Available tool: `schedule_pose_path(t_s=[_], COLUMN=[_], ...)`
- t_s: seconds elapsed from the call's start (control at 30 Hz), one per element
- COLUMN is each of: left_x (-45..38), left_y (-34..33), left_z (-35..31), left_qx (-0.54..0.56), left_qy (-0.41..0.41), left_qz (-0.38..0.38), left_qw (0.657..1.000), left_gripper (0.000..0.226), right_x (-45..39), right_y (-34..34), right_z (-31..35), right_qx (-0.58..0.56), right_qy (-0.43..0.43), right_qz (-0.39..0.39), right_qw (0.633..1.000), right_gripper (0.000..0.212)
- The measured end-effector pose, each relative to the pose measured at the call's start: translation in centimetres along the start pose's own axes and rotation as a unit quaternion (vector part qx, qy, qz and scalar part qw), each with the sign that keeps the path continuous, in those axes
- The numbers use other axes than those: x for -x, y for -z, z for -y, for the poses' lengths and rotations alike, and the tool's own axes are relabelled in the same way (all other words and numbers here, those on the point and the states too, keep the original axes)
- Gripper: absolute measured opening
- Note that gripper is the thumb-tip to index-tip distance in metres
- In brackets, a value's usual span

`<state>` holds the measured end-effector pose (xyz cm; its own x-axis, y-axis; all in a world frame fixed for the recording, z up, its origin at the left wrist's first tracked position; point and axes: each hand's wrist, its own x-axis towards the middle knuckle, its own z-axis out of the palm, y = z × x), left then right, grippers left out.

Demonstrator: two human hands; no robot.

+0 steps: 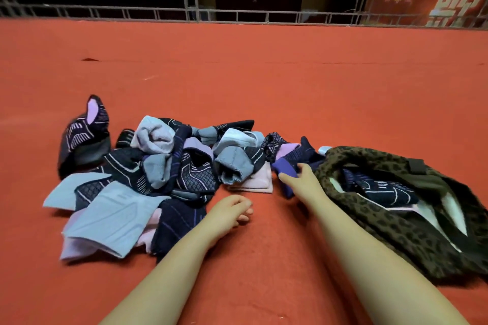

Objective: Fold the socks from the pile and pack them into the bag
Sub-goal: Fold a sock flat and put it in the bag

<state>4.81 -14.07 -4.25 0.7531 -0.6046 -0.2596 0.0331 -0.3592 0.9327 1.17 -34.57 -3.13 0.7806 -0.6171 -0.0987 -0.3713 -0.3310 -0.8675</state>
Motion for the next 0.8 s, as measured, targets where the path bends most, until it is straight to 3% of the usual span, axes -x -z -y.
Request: schedule_pose_path(t_s=[0.17, 0.27, 0.37, 0.43, 0.53, 0.63, 0.7, 0.8], left_x=[1.3, 1.2, 1.7, 2.3, 3.4, 4.2, 4.7, 5.2], left_y=[1.6, 2.0, 1.7, 1.3, 0.9, 0.9, 0.9, 0.9], left_z=[0.9, 1.3, 1.8, 2.4, 2.8, 2.8, 2.9, 3.1], left_qx=[0.061, 0.148, 0.253, 0.212, 0.148, 0.091, 0.038, -0.018], left_qy=[-0.036, -0.052, -0.042, -0.074, -0.099, -0.116, -0.142, -0.166], left_qz=[-0.063, -0.114, -0.079, -0.07, -0.055, -0.033, -0.008, 0.009], left_qw=[0.996, 0.981, 0.963, 0.972, 0.982, 0.988, 0.989, 0.986], left_gripper=[0.013, 0.022, 0.021, 0.015, 0.017, 0.004, 0.015, 0.018], right_x=[3.2, 7.4, 11.9, 13.6, 14.3, 13.3, 12.5, 10.3], right_y=[-2.6, -3.6, -5.3, -6.1, -6.2, -5.5, -4.7, -4.2], right_z=[1.8, 2.3, 1.7, 0.9, 0.1, 0.3, 0.9, 0.9], right_qx=[-0.074, -0.123, -0.185, -0.218, -0.243, -0.183, -0.095, 0.119], right_qy=[0.023, 0.017, 0.003, -0.001, -0.01, 0.077, 0.185, 0.281], right_qz=[0.041, 0.125, 0.191, 0.196, 0.178, 0.077, 0.012, 0.046], right_qw=[0.996, 0.984, 0.964, 0.956, 0.954, 0.977, 0.978, 0.951], right_gripper=[0.03, 0.01, 0.019, 0.028, 0.02, 0.002, 0.018, 0.056])
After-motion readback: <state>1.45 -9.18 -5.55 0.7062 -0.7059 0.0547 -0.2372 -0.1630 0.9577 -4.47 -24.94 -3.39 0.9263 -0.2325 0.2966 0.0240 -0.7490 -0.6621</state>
